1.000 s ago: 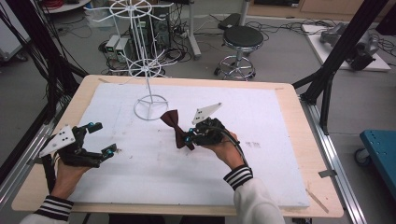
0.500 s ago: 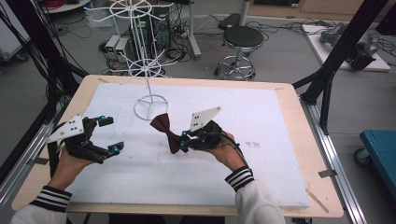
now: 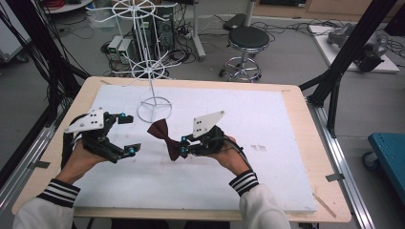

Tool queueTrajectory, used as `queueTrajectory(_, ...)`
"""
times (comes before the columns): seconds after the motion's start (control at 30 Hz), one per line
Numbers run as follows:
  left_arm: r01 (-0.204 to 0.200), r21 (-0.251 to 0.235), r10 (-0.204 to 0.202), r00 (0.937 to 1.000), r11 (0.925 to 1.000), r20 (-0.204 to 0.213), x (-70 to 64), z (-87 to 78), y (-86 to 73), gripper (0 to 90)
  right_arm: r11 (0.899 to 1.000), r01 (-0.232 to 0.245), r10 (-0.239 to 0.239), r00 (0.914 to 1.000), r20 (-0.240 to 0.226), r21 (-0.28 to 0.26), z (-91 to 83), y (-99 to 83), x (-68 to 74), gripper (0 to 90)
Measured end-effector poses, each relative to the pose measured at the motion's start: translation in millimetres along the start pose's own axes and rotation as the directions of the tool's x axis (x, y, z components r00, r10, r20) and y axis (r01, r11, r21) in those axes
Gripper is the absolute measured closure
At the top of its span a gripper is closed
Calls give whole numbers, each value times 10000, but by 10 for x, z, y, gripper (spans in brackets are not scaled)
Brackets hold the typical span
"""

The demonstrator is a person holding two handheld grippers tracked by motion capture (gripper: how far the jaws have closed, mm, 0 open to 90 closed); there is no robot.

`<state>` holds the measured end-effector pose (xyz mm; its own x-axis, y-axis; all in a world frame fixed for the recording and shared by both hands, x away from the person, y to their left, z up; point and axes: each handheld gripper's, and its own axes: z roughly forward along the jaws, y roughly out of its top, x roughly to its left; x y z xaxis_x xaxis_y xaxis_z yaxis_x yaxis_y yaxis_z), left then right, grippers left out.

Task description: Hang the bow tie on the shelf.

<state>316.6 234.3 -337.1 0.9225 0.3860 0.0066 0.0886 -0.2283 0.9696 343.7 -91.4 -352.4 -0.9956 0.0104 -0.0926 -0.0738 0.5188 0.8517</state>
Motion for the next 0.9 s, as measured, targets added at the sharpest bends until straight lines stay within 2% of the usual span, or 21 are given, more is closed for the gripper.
queueTrajectory(0.13, -30, 74, 29, 9997, 10000, 223, -11, 124, 69, 17, 9996, 290, -291, 9995, -114, -71, 15, 20, 27, 839)
queueTrajectory(0.3, -89, 145, 82, 9989, 9999, 471, -27, 197, 119, 18, 9984, 562, -564, 9983, -149, -87, 23, 28, 36, 839)
queueTrajectory(0.53, 25, 365, -59, 9955, 9993, 946, -39, 302, 156, 35, 9980, 616, -618, 9980, -150, -148, 8, 35, 46, 838)
queueTrajectory(0.57, -41, 417, -2, 9945, 9991, 1046, -44, 320, 153, 83, 9980, 613, -616, 9979, -205, -144, 13, 38, 53, 838)
queueTrajectory(0.7, -64, 518, 5, 9937, 9986, 1122, -46, 336, 149, 139, 9975, 677, -682, 9974, -250, -181, 25, 46, 63, 837)
queueTrajectory(0.9, -53, 463, -11, 9904, 9989, 1385, -46, 329, 152, 327, 9966, 800, -804, 9966, -205, -218, 38, 49, 59, 837)
